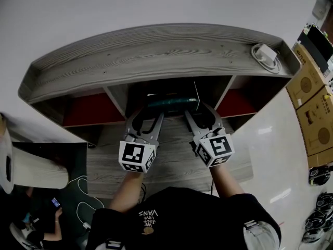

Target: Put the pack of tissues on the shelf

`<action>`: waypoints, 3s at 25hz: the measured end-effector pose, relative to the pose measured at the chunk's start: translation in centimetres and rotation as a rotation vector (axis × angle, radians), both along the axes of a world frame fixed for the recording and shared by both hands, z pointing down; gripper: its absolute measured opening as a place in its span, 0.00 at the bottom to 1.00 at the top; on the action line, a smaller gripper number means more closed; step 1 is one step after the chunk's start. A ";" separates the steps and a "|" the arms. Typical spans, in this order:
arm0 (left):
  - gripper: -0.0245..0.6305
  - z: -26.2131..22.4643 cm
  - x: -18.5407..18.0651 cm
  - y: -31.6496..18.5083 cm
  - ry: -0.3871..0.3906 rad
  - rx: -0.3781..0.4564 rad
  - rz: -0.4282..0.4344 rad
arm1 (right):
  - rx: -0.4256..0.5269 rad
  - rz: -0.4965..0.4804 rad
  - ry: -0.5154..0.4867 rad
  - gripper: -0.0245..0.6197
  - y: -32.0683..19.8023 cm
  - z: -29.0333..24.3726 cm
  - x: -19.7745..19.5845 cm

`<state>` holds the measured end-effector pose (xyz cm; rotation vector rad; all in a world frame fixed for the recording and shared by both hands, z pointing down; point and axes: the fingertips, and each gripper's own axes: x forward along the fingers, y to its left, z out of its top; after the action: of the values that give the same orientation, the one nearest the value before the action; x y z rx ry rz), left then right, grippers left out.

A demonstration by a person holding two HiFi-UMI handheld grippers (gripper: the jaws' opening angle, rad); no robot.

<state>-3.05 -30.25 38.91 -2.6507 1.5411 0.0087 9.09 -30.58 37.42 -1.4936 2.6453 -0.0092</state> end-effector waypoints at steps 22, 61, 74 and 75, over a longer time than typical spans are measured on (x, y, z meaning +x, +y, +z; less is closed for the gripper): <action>0.39 -0.4 -0.8 2.5 0.041 -0.001 0.009 | -0.025 0.068 -0.005 0.33 2.8 0.4 0.8; 0.12 0.1 0.2 -0.6 -0.015 -0.067 0.022 | -0.022 0.074 0.021 0.05 -1.7 -0.2 0.1; 0.12 0.3 -0.1 -1.1 0.021 -0.110 -0.005 | -0.032 0.078 0.013 0.05 -0.9 0.0 0.0; 0.12 0.3 -0.1 -1.1 0.023 -0.113 -0.005 | -0.033 0.078 0.012 0.05 -0.8 0.0 0.0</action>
<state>-3.14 -31.33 39.26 -2.7418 1.6015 -0.0499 9.10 -31.36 37.42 -1.6112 2.6063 -0.0379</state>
